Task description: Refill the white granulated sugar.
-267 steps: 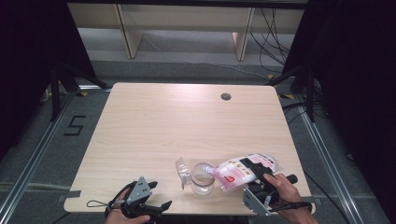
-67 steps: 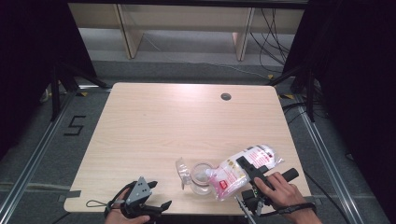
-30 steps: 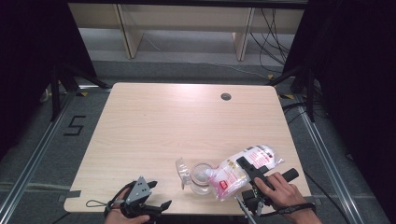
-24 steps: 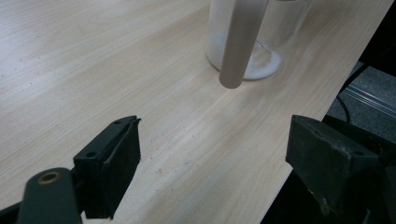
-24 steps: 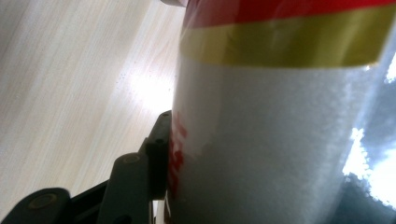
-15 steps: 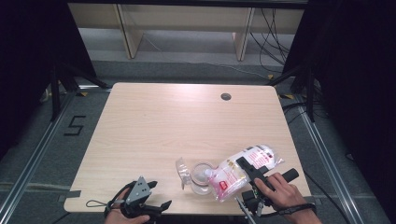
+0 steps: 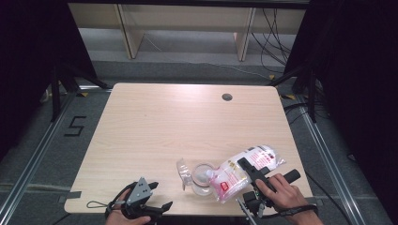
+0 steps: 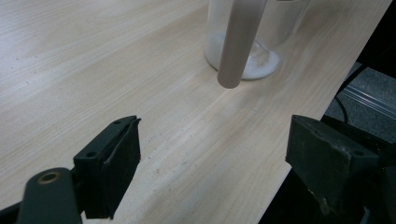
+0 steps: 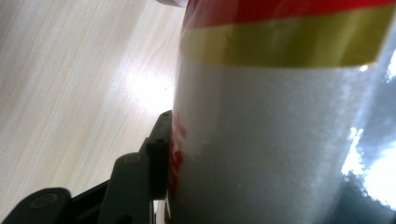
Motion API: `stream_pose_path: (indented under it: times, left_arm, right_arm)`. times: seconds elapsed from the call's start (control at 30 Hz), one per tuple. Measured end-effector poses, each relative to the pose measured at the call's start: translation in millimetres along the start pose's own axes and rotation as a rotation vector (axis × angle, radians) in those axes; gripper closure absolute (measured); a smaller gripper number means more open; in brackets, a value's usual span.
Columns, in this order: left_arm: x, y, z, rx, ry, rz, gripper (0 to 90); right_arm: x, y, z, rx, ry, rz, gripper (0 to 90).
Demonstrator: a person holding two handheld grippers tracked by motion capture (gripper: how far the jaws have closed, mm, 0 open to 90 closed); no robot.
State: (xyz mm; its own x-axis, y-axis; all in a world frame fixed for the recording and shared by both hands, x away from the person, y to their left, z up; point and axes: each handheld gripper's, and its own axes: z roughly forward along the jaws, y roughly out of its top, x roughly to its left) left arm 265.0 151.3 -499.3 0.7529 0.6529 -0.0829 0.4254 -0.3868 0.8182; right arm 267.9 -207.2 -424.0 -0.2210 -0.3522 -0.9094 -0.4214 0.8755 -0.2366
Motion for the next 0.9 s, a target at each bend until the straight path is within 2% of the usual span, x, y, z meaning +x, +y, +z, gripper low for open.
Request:
stream_pose_path:
  times: [0.03, 0.1, 0.33, 0.37, 0.4, 0.43, 0.47, 0.67, 0.73, 0.77, 0.8, 0.9]
  left_arm:
    - [-1.4, -0.1, 0.5, -0.016, -0.008, -0.015, 17.4]
    - [-1.8, 0.0, 0.8, -0.02, -0.011, -0.02, 17.4]
    - [-2.0, -0.1, 1.1, -0.024, -0.011, -0.02, 17.3]
    - [-2.2, 0.2, 0.5, -0.02, -0.01, -0.02, 17.3]
    - [-2.4, 0.1, 0.4, -0.021, -0.01, -0.019, 17.4]
    - [-2.4, 0.0, 0.6, -0.02, -0.01, -0.02, 17.3]
    - [-2.4, 0.0, 0.6, -0.02, -0.01, -0.02, 17.4]
    - [-2.7, -0.1, 1.5, -0.024, -0.009, -0.027, 17.4]
    - [-2.9, 0.0, 1.3, -0.017, -0.006, -0.023, 17.4]
    - [-2.2, 0.3, 0.5, -0.003, -0.006, -0.009, 17.4]
    - [-2.9, 0.4, 1.4, -0.013, -0.004, -0.012, 17.3]
    - [-1.1, 0.3, 1.5, 0.002, 0.008, 0.01, 17.4]
  right_arm:
    - [0.8, 0.7, -0.2, 0.005, -0.004, 0.008, 53.7]
    - [-0.2, 0.7, 0.0, 0.003, 0.0, 0.0, 53.7]
    - [0.8, 0.9, -0.2, 0.001, -0.008, -0.002, 53.8]
    - [-2.2, 1.7, -0.1, -0.003, -0.011, -0.031, 53.8]
    - [-3.0, 2.0, -0.5, 0.0, -0.004, -0.037, 53.9]
    - [-1.3, 2.1, -0.9, 0.001, -0.006, -0.015, 53.9]
    - [-1.3, 2.1, -0.9, 0.001, -0.006, -0.015, 53.9]
    - [-3.6, 4.0, -1.0, -0.003, -0.013, -0.062, 53.9]
    - [-3.4, 4.1, -0.8, 0.001, -0.014, -0.072, 54.0]
    - [-2.1, 4.1, -0.6, 0.003, -0.02, -0.06, 54.0]
    - [-1.9, 4.3, -1.0, 0.01, -0.024, -0.06, 54.0]
    - [-2.4, 4.6, -1.0, 0.011, -0.019, -0.068, 54.1]
